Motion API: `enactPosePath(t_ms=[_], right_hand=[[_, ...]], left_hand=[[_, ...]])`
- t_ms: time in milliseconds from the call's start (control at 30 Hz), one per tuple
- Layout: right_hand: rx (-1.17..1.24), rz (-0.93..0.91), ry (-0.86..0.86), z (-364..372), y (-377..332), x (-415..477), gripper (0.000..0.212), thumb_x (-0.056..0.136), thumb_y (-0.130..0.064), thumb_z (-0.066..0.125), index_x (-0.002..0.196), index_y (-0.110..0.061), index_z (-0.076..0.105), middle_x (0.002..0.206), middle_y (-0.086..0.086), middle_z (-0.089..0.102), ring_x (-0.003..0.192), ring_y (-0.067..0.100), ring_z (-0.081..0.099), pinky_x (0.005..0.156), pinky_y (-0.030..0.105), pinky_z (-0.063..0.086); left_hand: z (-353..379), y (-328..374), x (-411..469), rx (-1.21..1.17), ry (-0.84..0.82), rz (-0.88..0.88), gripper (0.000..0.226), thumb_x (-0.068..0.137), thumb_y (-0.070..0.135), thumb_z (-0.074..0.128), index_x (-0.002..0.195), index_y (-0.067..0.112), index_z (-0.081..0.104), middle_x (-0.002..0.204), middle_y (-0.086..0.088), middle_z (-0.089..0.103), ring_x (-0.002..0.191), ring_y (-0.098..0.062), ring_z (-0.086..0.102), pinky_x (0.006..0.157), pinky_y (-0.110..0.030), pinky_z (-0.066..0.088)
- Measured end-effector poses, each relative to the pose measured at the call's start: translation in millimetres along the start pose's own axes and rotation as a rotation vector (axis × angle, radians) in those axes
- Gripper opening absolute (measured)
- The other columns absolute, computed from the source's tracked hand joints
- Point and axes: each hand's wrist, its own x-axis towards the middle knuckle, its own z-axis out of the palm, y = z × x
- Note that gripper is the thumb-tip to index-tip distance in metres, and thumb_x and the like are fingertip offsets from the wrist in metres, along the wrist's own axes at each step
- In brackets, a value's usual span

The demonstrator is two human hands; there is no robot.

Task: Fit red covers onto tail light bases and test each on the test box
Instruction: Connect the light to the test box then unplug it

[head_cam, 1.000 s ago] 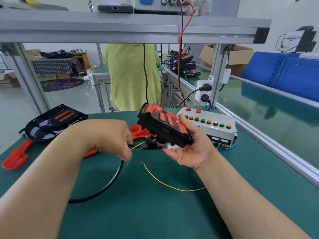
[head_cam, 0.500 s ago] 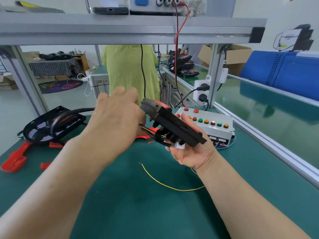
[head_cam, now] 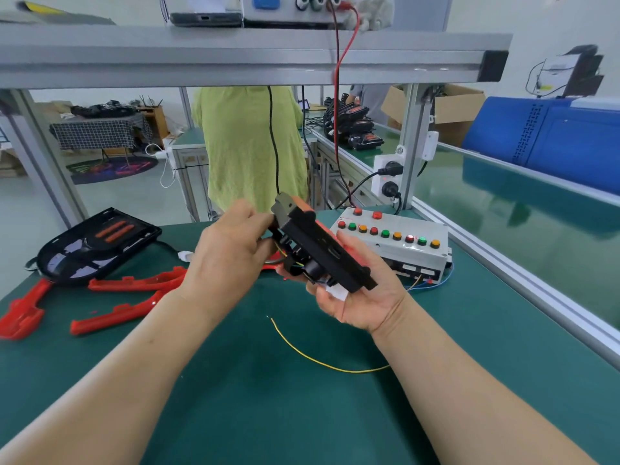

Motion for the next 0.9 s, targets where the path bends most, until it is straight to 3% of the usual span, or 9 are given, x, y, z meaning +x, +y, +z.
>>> enactPosePath(t_ms=[67,200,267,333,467,567,667,767,900], right_hand=[[0.002,0.047,0.004,3.0,5.3,4.2,0.055,0.079,-0.035,0.069,0.13,-0.02,0.052,0.161,0.014,0.026,0.071,0.022,0.069,0.06,0.031,0.059],[-0.019,0.059,0.026,4.3,11.4,10.2,0.07,0.079,-0.036,0.059,0.145,-0.018,0.043,0.162,0.012,0.019,0.065,0.018,0.065,0.055,0.025,0.055],[-0.044,0.036,0.069,2.2,10.9,11.4,0.077,0.077,-0.036,0.061,0.148,-0.014,0.041,0.161,0.012,0.022,0.064,0.018,0.064,0.054,0.024,0.054],[-0.022,0.016,0.084,1.1,10.5,12.1,0.066,0.078,-0.035,0.062,0.14,-0.015,0.049,0.159,0.011,0.03,0.069,0.019,0.065,0.055,0.025,0.054],[-0.056,-0.001,0.035,1.9,11.2,11.6,0.037,0.079,-0.036,0.063,0.106,-0.012,0.07,0.113,0.01,0.064,0.079,0.021,0.065,0.055,0.028,0.056],[-0.09,0.018,0.017,2.9,12.4,10.9,0.032,0.085,-0.037,0.058,0.097,-0.011,0.073,0.091,0.008,0.071,0.072,0.022,0.069,0.057,0.029,0.057],[-0.122,0.028,0.028,3.4,13.8,11.6,0.035,0.086,-0.038,0.057,0.104,-0.01,0.069,0.091,0.009,0.072,0.071,0.024,0.069,0.057,0.029,0.056],[-0.162,-0.001,0.032,4.8,14.7,11.9,0.044,0.086,-0.038,0.057,0.12,-0.011,0.06,0.102,0.009,0.067,0.082,0.024,0.067,0.061,0.033,0.056],[-0.112,0.002,-0.018,7.1,15.1,10.8,0.035,0.087,-0.031,0.057,0.109,-0.007,0.07,0.103,0.012,0.07,0.088,0.025,0.069,0.081,0.038,0.056]], left_hand=[[3.9,-4.1,-3.0,-0.047,0.036,-0.009,0.019,0.083,0.008,0.053,0.091,0.0,0.069,0.079,-0.01,0.054,0.071,-0.03,0.055,0.065,-0.046,0.05],[7.6,-4.2,-8.6,-0.226,0.094,-0.064,0.023,0.083,-0.006,0.068,0.098,0.009,0.076,0.082,-0.004,0.068,0.076,-0.021,0.064,0.073,-0.036,0.054],[7.3,-2.9,-9.1,-0.416,0.077,-0.181,0.027,0.08,-0.006,0.073,0.099,0.013,0.077,0.086,-0.003,0.073,0.077,-0.015,0.07,0.073,-0.023,0.056],[5.6,-2.5,-5.8,-0.648,-0.011,-0.354,0.029,0.079,-0.007,0.074,0.097,0.016,0.077,0.087,-0.003,0.077,0.079,-0.01,0.073,0.072,-0.017,0.056],[-5.7,-18.8,1.7,-0.911,-0.236,-0.487,0.028,0.08,-0.013,0.07,0.093,0.011,0.076,0.095,-0.014,0.076,0.085,-0.019,0.071,0.084,-0.027,0.059],[-13.2,-35.4,1.7,-1.12,-0.355,-0.606,0.019,0.081,-0.002,0.064,0.094,0.001,0.077,0.097,-0.023,0.073,0.083,-0.026,0.07,0.088,-0.036,0.057],[-8.3,-42.5,-1.5,-1.143,-0.385,-0.657,0.025,0.083,0.014,0.063,0.095,-0.007,0.071,0.09,-0.022,0.071,0.075,-0.027,0.065,0.079,-0.036,0.054],[1.5,-38.9,-6.3,-1.162,-0.375,-0.718,0.021,0.084,0.011,0.059,0.09,-0.007,0.069,0.079,-0.017,0.068,0.065,-0.02,0.063,0.065,-0.028,0.055],[4.7,-39.5,-11.3,-1.188,-0.443,-0.782,0.017,0.088,0.005,0.059,0.093,-0.006,0.071,0.085,-0.017,0.074,0.07,-0.021,0.072,0.071,-0.032,0.061]])
